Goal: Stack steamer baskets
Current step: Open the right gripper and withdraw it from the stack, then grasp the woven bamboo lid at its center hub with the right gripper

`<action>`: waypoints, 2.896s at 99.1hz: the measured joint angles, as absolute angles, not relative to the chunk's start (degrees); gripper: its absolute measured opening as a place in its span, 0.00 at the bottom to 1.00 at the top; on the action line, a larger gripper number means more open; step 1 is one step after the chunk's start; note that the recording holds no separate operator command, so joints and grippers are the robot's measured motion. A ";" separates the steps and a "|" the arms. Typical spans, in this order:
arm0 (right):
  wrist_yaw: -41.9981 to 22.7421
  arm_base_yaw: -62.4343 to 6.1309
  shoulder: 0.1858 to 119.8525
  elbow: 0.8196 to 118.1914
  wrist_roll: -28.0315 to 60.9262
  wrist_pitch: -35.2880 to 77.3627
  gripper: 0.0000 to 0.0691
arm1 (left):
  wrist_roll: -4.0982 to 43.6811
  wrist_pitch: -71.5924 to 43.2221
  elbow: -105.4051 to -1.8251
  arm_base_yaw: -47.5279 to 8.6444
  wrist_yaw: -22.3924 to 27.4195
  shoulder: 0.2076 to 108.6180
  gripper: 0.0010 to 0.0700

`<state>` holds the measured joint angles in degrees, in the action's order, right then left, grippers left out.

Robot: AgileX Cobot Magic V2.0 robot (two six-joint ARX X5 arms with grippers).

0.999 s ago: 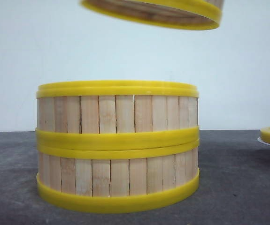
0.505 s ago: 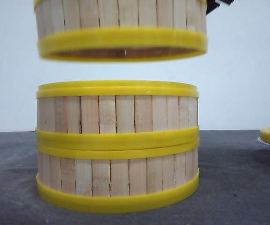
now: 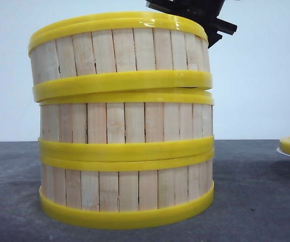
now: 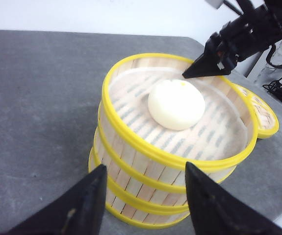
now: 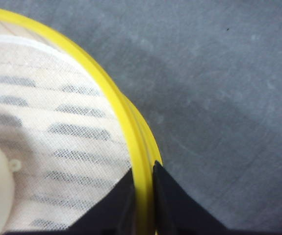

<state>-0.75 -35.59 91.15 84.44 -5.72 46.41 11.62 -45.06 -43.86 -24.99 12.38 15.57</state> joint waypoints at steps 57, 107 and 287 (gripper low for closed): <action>-0.78 -34.22 91.53 84.44 -4.60 48.29 0.04 | 11.60 -45.15 -43.86 -24.99 12.38 15.57 0.42; -1.56 -32.88 88.92 84.44 -4.29 44.66 0.51 | 11.60 -45.17 -43.86 -24.99 12.38 15.57 0.42; -2.07 4.91 71.75 54.85 -8.40 38.68 0.47 | 11.60 -44.77 -43.88 -24.99 12.38 15.57 0.42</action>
<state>-2.07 4.91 71.75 54.85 -8.40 38.68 11.60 -44.77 -43.88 -24.99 12.38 15.57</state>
